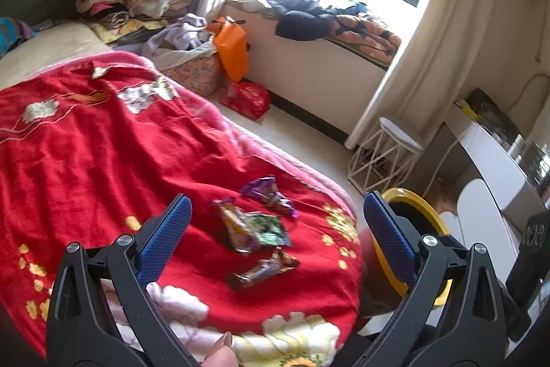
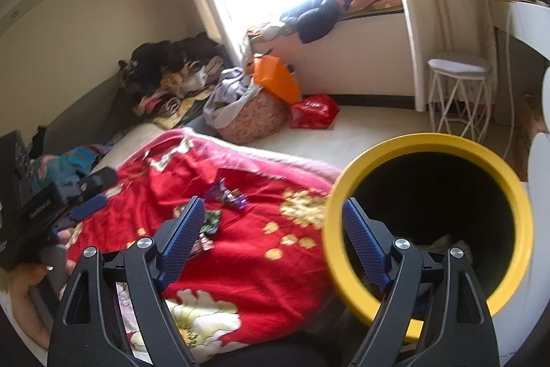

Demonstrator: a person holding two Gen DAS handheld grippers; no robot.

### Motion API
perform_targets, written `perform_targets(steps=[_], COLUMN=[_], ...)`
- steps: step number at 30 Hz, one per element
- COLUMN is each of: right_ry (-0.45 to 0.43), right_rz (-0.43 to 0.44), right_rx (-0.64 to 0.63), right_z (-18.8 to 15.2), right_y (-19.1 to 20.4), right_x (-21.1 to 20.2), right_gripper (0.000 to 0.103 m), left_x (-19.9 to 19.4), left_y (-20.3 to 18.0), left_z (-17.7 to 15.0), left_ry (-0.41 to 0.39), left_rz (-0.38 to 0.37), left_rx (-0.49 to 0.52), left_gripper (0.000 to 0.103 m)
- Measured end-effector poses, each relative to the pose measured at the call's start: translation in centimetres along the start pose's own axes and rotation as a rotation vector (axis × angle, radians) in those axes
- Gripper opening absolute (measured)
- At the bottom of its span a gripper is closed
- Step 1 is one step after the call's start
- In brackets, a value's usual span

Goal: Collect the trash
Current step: 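Move both open tools back over the wrappers on the bedspread, then grasp a gold snack wrapper with the left tool while the right tool grasps a brown wrapper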

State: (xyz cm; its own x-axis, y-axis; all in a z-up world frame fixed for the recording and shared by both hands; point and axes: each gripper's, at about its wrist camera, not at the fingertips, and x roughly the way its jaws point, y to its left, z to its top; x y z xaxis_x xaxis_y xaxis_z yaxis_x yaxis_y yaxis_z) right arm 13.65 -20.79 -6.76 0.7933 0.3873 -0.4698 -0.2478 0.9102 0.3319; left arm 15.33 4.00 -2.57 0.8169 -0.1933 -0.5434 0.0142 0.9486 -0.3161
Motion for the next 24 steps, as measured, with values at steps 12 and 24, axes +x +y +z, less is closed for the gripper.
perform_targets(steps=[12,24], right_ry=[0.180,0.338], right_rz=[0.105,0.146], right_rx=[-0.048,-0.035], right_z=[-1.9,-3.5], right_y=[4.1,5.7], right_x=[6.1,12.0], right_gripper=[0.070,0.050], left_x=[2.0,6.1], left_y=[4.3,5.9], left_z=[0.3,0.0], left_ry=[0.053,0.172], left_rz=[0.049,0.007], left_rx=[-0.083,-0.142], left_gripper=[0.083,0.053])
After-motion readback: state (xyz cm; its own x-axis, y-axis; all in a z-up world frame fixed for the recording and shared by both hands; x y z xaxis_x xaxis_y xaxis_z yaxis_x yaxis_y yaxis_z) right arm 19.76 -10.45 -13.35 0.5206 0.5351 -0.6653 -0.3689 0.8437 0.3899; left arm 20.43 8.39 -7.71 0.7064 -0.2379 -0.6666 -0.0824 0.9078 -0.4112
